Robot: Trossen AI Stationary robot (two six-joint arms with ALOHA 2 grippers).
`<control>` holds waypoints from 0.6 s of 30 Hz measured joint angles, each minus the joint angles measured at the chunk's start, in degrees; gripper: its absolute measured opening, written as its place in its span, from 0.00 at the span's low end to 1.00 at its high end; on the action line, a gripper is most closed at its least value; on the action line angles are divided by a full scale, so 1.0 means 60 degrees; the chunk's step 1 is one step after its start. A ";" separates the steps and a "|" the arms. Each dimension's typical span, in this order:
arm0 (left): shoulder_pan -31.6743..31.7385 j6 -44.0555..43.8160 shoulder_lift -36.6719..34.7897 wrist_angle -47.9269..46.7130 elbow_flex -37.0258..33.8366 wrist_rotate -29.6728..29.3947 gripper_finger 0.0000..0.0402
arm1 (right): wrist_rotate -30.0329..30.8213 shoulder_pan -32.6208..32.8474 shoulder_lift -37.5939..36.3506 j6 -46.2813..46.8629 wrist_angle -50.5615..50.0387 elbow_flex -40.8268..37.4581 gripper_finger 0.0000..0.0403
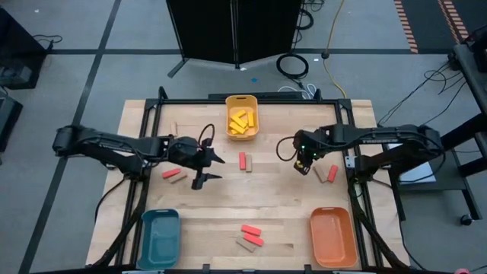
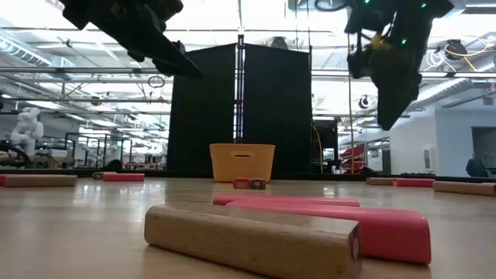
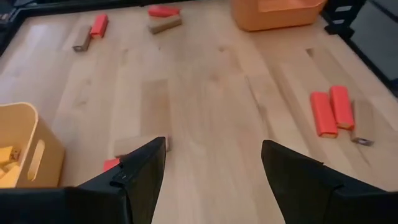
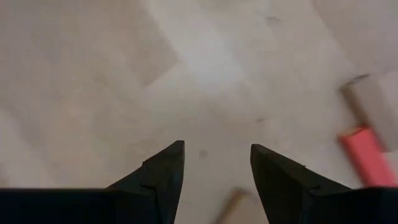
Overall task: Sort blocks
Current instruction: Put the orange block into the orange bin
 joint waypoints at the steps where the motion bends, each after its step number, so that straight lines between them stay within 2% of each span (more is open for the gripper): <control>1: 0.0006 0.0000 0.0108 -0.0021 0.0070 -0.0007 0.65 | 0.0253 -0.0114 0.0083 -0.0080 -0.0015 -0.0007 0.43; 6: 0.0177 0.0017 0.0586 -0.0547 0.0528 -0.0009 0.65 | 0.0395 -0.0831 0.0403 -0.0671 -0.0127 -0.0007 0.43; 9: 0.0411 0.0022 0.0663 -0.1068 0.0648 -0.0013 0.65 | 0.0228 -0.1367 0.0613 -0.1635 0.0127 -0.0007 0.43; 15: 0.1108 0.0237 0.0550 -0.1539 0.0667 0.0262 0.65 | -0.1772 -0.1629 0.1296 -0.3457 0.3073 -0.0004 0.43; 18: 0.1316 0.0080 0.0474 -0.1800 0.0667 0.0262 0.65 | -0.2078 -0.1484 0.1593 -0.4300 0.4214 -0.0004 0.43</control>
